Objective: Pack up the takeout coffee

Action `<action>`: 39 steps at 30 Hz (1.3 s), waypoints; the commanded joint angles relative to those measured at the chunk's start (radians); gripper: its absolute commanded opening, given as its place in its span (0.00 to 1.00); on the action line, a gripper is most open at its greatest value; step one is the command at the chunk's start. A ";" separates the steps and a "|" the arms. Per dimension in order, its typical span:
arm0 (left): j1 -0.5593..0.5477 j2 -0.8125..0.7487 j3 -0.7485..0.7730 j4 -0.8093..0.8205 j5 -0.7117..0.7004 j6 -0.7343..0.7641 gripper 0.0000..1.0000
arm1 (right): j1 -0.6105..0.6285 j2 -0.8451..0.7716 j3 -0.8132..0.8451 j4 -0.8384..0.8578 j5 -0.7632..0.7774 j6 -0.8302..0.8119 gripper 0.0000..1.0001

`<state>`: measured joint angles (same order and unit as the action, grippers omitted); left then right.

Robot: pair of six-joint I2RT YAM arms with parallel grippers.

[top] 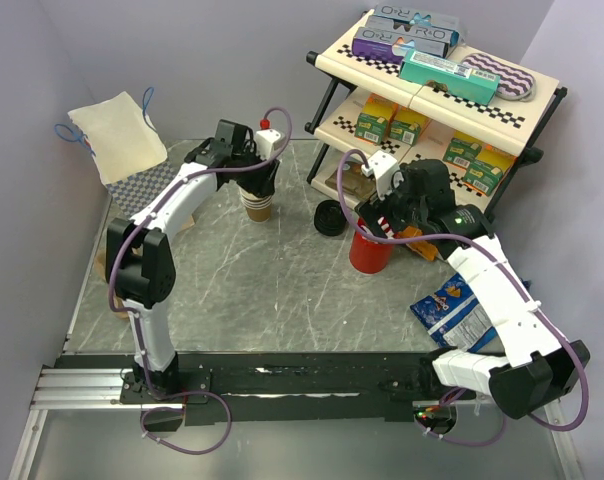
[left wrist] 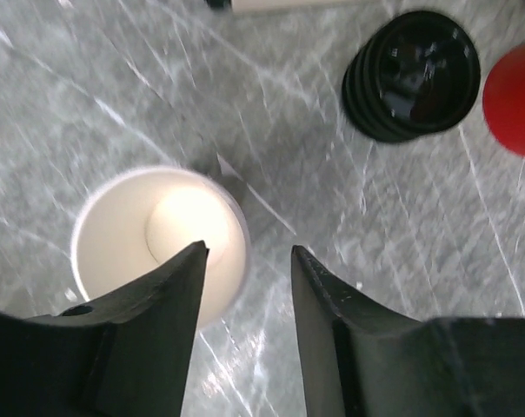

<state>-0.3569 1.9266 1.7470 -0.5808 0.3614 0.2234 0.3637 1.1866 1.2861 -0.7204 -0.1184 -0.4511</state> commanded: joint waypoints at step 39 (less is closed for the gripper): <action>-0.014 0.077 0.128 -0.142 -0.064 0.129 0.16 | -0.017 -0.024 -0.011 0.010 -0.012 -0.009 1.00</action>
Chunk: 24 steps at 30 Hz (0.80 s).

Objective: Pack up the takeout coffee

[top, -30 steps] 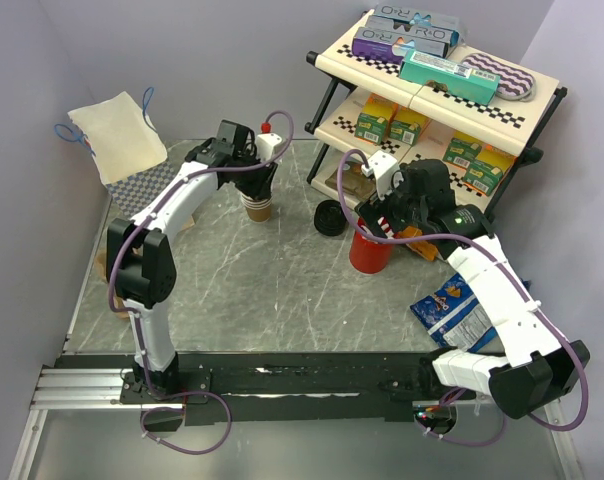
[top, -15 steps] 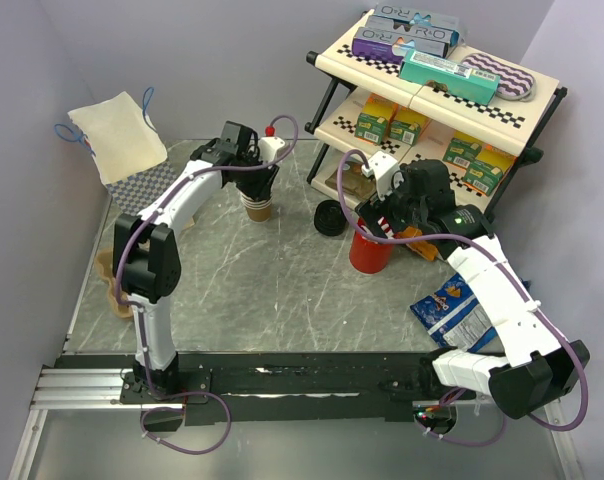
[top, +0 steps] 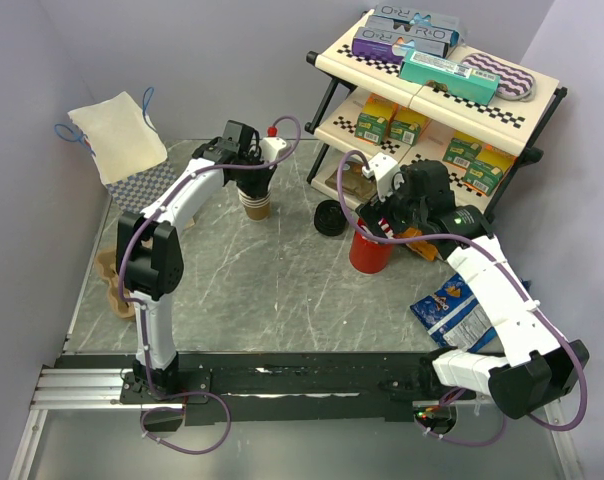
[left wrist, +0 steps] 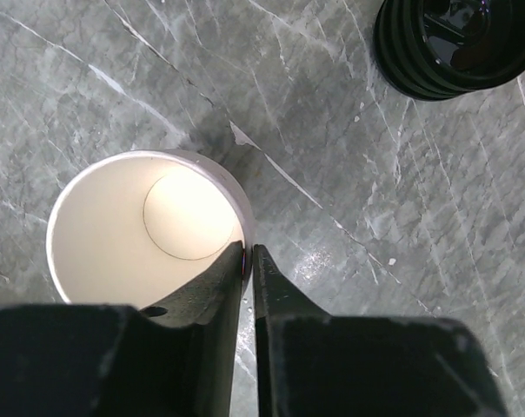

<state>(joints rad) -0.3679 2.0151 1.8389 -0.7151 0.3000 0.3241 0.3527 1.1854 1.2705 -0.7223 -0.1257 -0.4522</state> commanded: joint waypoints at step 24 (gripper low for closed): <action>0.001 -0.022 0.228 -0.158 -0.101 0.136 0.01 | -0.008 0.013 0.040 0.007 -0.022 0.001 1.00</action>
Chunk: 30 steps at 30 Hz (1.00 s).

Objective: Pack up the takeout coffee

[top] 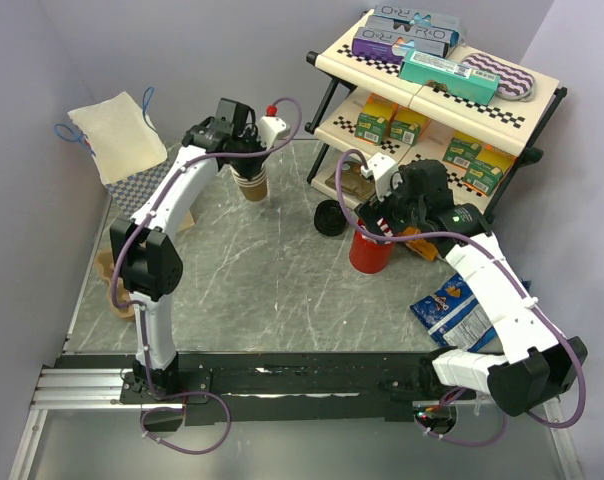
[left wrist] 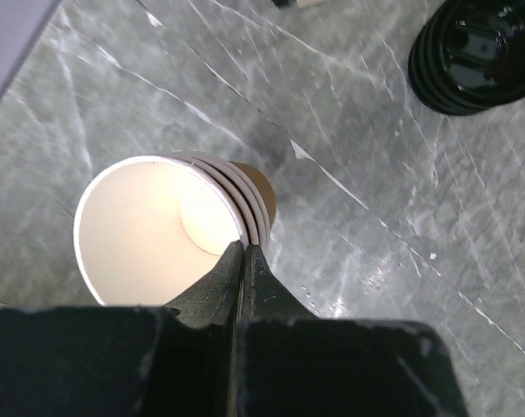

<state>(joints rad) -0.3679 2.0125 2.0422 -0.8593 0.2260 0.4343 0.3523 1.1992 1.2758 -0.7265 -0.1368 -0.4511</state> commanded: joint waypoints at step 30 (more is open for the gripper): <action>0.050 -0.056 -0.062 0.023 -0.171 -0.048 0.01 | 0.057 0.240 0.304 0.084 -0.225 0.319 1.00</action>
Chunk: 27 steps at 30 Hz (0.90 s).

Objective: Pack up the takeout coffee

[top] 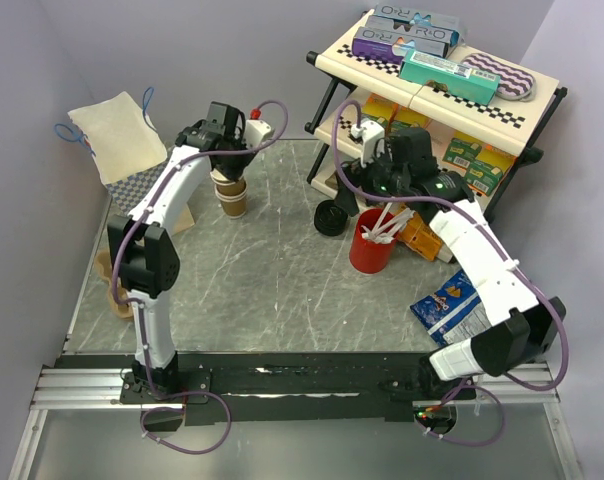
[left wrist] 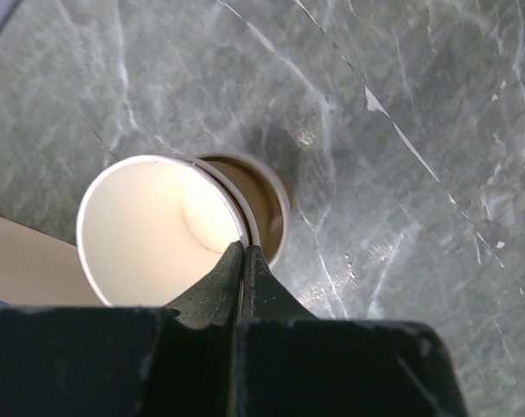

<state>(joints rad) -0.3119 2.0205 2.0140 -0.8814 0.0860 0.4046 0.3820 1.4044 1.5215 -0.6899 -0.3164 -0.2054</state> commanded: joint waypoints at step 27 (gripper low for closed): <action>0.088 -0.149 -0.115 0.108 0.047 -0.081 0.01 | 0.178 0.514 0.450 0.174 -0.050 0.630 1.00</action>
<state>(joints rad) -0.2760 1.9320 1.8862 -0.7906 0.0589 0.3740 0.5404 1.8687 1.9129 -0.5869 -0.3740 0.2394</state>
